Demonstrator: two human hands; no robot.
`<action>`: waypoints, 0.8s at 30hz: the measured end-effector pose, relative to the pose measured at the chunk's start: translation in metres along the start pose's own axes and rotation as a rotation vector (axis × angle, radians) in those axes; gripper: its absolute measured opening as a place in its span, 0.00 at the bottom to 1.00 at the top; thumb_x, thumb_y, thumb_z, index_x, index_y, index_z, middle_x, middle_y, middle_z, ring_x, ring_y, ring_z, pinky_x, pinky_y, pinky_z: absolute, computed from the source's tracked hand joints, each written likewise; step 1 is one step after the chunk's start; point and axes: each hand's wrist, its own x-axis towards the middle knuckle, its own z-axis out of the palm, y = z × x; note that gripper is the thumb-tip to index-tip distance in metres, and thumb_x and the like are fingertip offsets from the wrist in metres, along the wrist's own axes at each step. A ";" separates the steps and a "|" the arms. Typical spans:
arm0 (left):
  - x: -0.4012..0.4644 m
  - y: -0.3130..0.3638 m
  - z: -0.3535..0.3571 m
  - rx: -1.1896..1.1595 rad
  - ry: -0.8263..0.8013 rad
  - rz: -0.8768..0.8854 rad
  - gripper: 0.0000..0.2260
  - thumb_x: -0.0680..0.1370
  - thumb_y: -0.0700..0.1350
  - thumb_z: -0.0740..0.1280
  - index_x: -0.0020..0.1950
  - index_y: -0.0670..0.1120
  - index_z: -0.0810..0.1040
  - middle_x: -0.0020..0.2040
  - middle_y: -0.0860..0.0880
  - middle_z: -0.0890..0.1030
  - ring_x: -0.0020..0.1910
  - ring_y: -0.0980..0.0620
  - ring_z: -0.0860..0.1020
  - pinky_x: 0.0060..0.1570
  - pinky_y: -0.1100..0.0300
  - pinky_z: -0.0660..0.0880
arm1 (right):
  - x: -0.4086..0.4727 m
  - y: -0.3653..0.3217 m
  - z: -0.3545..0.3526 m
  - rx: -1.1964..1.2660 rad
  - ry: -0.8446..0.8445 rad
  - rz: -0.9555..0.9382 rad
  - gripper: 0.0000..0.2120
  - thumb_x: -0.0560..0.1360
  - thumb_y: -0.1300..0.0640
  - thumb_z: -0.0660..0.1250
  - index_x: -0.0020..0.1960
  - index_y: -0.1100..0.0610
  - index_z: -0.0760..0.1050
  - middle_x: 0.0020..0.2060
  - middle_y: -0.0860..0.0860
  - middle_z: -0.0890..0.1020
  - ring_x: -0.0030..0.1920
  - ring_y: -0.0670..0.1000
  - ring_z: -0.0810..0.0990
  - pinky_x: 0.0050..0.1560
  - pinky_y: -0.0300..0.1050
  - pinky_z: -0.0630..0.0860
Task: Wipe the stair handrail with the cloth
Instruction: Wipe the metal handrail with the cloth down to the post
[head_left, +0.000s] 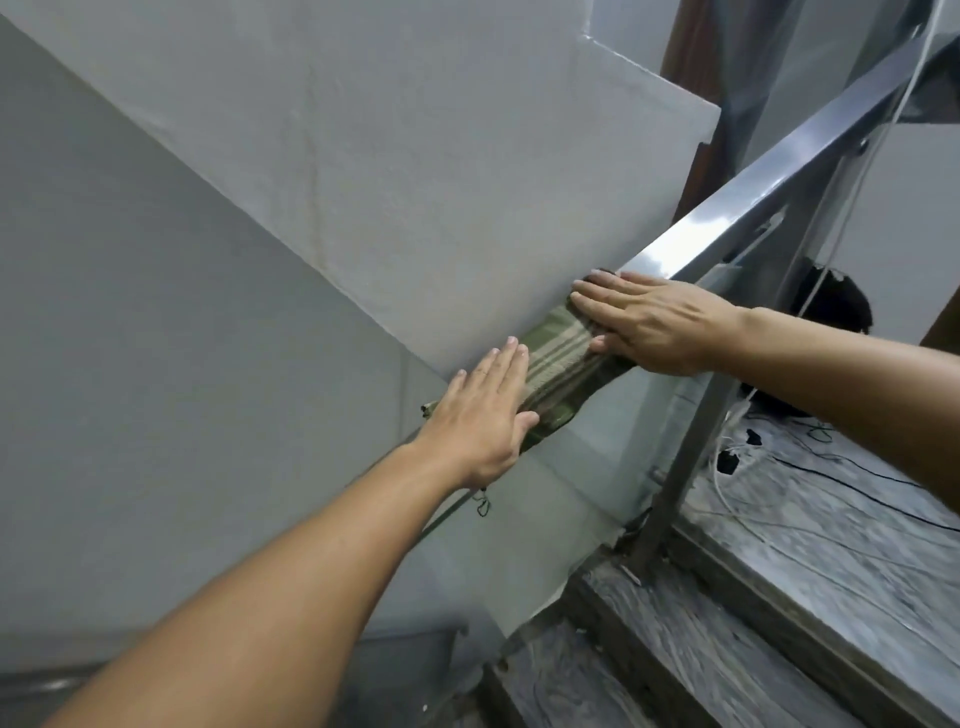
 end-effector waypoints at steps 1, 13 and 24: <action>-0.012 -0.007 0.002 -0.010 0.003 -0.015 0.29 0.82 0.53 0.51 0.78 0.49 0.38 0.79 0.52 0.39 0.78 0.53 0.42 0.76 0.49 0.46 | 0.002 -0.010 -0.001 -0.032 0.001 -0.043 0.39 0.74 0.35 0.30 0.77 0.58 0.47 0.77 0.55 0.50 0.77 0.53 0.43 0.75 0.48 0.41; -0.142 -0.077 0.018 -0.025 -0.041 -0.209 0.34 0.80 0.53 0.57 0.77 0.50 0.38 0.80 0.51 0.43 0.78 0.51 0.45 0.76 0.46 0.46 | 0.039 -0.134 -0.009 -0.164 0.072 -0.345 0.38 0.75 0.35 0.45 0.74 0.61 0.56 0.58 0.62 0.75 0.56 0.62 0.74 0.64 0.56 0.68; -0.272 -0.146 0.032 0.022 -0.063 -0.373 0.35 0.80 0.54 0.59 0.77 0.53 0.39 0.77 0.47 0.55 0.75 0.46 0.56 0.74 0.49 0.52 | 0.064 -0.281 -0.017 -0.114 0.105 -0.481 0.34 0.76 0.36 0.47 0.74 0.57 0.56 0.56 0.62 0.76 0.51 0.62 0.76 0.54 0.57 0.74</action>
